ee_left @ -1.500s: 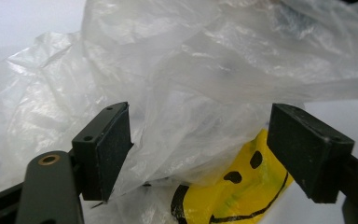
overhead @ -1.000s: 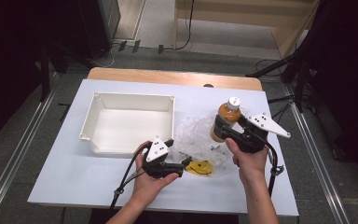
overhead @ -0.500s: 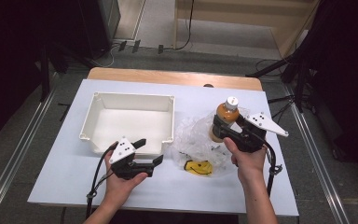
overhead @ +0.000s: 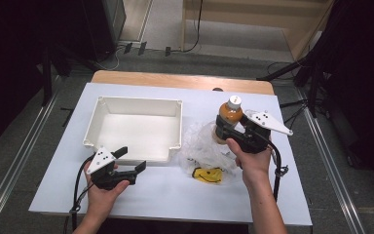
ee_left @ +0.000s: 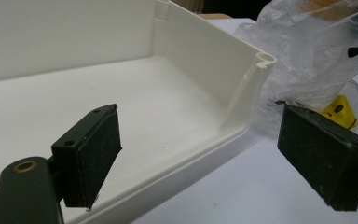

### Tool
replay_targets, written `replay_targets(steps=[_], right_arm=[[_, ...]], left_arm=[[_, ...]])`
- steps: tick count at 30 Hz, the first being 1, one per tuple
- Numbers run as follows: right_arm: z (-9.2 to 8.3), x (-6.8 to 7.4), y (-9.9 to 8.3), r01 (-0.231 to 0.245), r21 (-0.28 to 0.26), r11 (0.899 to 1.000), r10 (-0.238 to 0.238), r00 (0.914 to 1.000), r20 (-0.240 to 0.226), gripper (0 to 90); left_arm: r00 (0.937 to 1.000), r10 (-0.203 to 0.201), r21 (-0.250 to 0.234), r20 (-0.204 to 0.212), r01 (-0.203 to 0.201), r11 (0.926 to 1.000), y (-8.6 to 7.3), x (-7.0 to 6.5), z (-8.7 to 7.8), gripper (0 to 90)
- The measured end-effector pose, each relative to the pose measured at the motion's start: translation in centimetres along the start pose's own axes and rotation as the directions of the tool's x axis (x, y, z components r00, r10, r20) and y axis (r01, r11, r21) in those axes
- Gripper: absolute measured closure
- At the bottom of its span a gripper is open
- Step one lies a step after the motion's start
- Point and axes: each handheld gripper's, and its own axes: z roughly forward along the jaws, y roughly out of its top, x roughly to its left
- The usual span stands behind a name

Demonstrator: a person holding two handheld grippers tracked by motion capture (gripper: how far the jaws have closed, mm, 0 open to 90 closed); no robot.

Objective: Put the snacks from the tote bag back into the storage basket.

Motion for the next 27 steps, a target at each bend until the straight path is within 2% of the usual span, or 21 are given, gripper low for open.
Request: replay_targets(steps=[8, 17, 20, 27], right_arm=[[0.2, 0.3, 1.0, 0.01, -0.019, 1.0, -0.01, 0.9999, 0.007, 32.0], [-0.5, 0.1, 2.1, -0.004, -0.044, 0.999, 0.005, 0.9997, 0.024, 32.0], [-0.8, 0.0, 2.6, 0.003, -0.048, 0.999, -0.001, 0.9995, 0.03, 32.0], [-1.3, 0.3, 3.5, 0.017, -0.057, 0.998, -0.016, 0.9995, 0.028, 32.0]], left_arm=[[0.999, -0.012, -0.002, -0.042, 0.012, 0.9999, -0.3, 1.6, -1.6, 13.4], [0.9977, -0.028, -0.008, -0.063, 0.027, 0.9996, -0.8, 2.8, -2.7, 13.5], [0.9971, -0.04, -0.012, -0.064, 0.039, 0.9992, -0.8, 3.0, -2.8, 13.6], [0.9975, -0.033, -0.006, -0.063, 0.032, 0.9995, -0.9, 2.9, -2.6, 13.7]])
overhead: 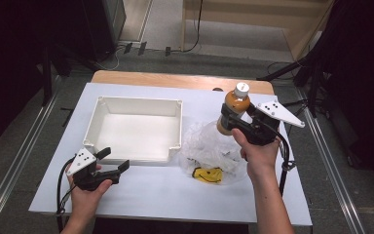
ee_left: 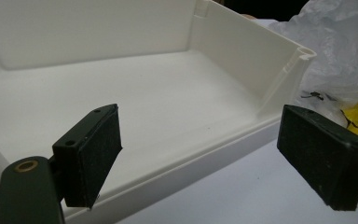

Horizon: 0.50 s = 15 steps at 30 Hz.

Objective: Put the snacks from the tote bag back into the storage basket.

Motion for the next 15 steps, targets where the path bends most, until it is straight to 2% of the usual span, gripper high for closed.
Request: replay_targets(steps=[7, 15], right_arm=[[0.1, 0.2, 0.5, 0.002, -0.001, 1.0, -0.002, 1.0, 0.002, 32.0], [1.2, 1.1, 0.5, 0.01, -0.001, 1.0, -0.01, 0.9998, -0.014, 32.0]], left_arm=[[1.0, -0.001, 0.001, -0.002, 0.001, 1.0, -0.1, 0.0, 0.1, 13.7], [0.9999, -0.008, -0.008, -0.014, 0.008, 0.9999, 0.0, 0.3, -0.2, 13.8]])
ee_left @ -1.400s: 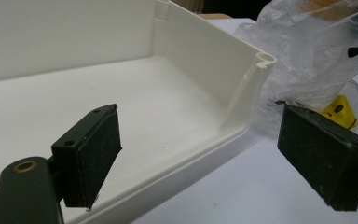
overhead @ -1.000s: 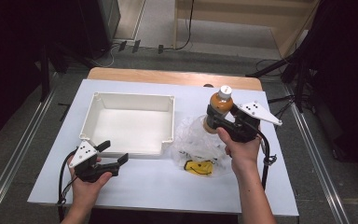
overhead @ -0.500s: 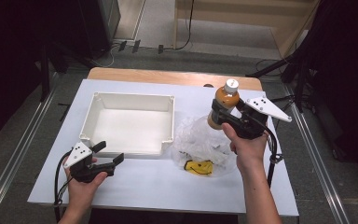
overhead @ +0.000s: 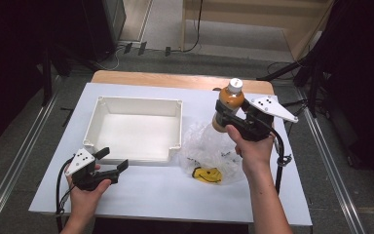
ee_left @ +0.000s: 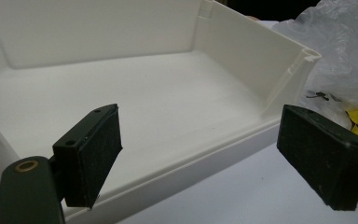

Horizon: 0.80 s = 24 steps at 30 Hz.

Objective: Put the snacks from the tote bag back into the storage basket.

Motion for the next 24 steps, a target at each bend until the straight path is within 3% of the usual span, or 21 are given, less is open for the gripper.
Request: replay_targets(steps=[24], right_arm=[[3.2, 1.9, -1.5, 0.017, 0.03, 0.999, -0.017, 0.9995, -0.027, 31.9]], left_arm=[[0.9999, 0.011, -0.006, 0.001, -0.011, 0.9999, 0.0, -0.1, -0.1, 13.8]])
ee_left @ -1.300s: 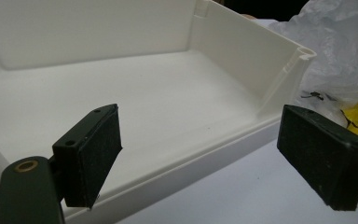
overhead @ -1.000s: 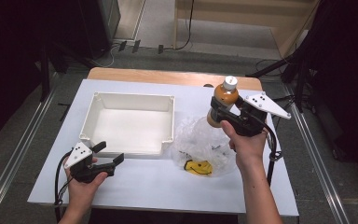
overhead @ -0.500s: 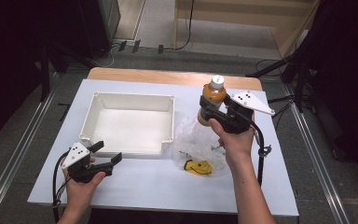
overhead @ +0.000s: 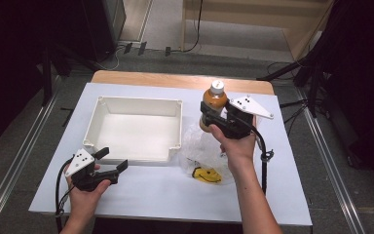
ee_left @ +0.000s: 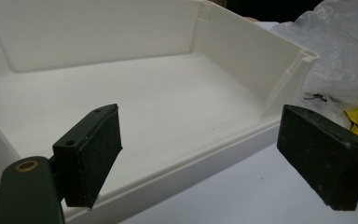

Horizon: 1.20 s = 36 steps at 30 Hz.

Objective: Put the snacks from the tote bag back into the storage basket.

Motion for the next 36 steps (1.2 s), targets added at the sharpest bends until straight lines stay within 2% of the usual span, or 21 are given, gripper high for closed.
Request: replay_targets(steps=[11, 36], right_arm=[[1.1, 0.5, -0.5, 0.005, 0.015, 1.0, -0.005, 1.0, -0.003, 31.9], [4.1, 2.9, -1.7, 0.018, 0.048, 0.999, -0.016, 0.9992, -0.037, 31.8]], left_arm=[[1.0, 0.003, -0.001, 0.002, -0.003, 1.0, 0.0, -0.1, 0.0, 13.8], [0.9999, 0.013, 0.0, 0.0, -0.013, 0.9999, -0.1, -0.2, 0.0, 13.8]])
